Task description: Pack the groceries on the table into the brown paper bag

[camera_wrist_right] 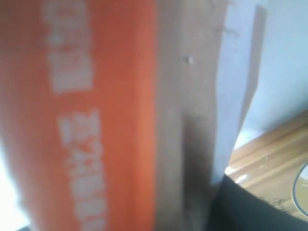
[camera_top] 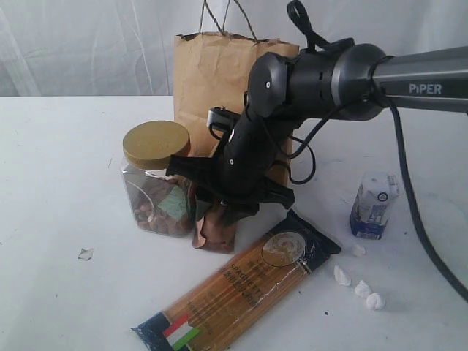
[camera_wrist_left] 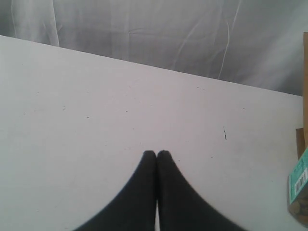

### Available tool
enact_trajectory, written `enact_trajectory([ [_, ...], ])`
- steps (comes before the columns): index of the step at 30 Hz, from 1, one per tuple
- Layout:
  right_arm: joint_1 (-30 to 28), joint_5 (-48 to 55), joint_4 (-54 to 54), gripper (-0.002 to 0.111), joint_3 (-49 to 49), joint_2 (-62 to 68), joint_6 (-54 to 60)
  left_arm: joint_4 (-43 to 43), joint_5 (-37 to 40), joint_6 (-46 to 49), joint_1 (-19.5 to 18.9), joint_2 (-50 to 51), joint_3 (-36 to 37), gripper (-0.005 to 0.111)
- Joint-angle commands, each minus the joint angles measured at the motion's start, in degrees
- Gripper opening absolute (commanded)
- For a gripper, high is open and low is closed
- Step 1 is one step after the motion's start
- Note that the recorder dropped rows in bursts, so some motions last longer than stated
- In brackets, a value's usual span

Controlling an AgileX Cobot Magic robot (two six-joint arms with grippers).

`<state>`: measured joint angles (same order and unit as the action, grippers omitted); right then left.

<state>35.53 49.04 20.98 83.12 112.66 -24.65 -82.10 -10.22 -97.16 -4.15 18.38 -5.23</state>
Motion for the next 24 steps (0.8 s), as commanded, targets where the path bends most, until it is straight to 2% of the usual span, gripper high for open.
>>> enact_trajectory([
  [1, -0.08, 3.05, -0.30, 0.000, -0.28, -3.42, 0.79, -1.10, -0.50, -0.36, 0.26, -0.40, 0.12, 0.000],
  [10, 2.73, 11.99, -5.31, 0.000, -0.28, -8.03, 6.11, -1.10, -0.50, -0.36, 0.26, -0.40, 0.12, 0.000],
  [16, 7.20, 15.07, -5.09, 0.000, -0.28, -12.09, 9.33, -1.10, -0.50, -0.36, 0.26, -0.40, 0.12, 0.000],
  [21, 8.69, 12.56, -3.23, 0.000, -0.28, -18.87, 9.45, -1.10, -0.57, -0.36, 0.26, -0.40, 0.12, 0.000],
  [24, 8.58, 4.13, -3.00, 0.000, -0.28, -23.82, 9.45, -1.10, -0.57, -0.36, 0.26, -0.40, 0.12, 0.000],
])
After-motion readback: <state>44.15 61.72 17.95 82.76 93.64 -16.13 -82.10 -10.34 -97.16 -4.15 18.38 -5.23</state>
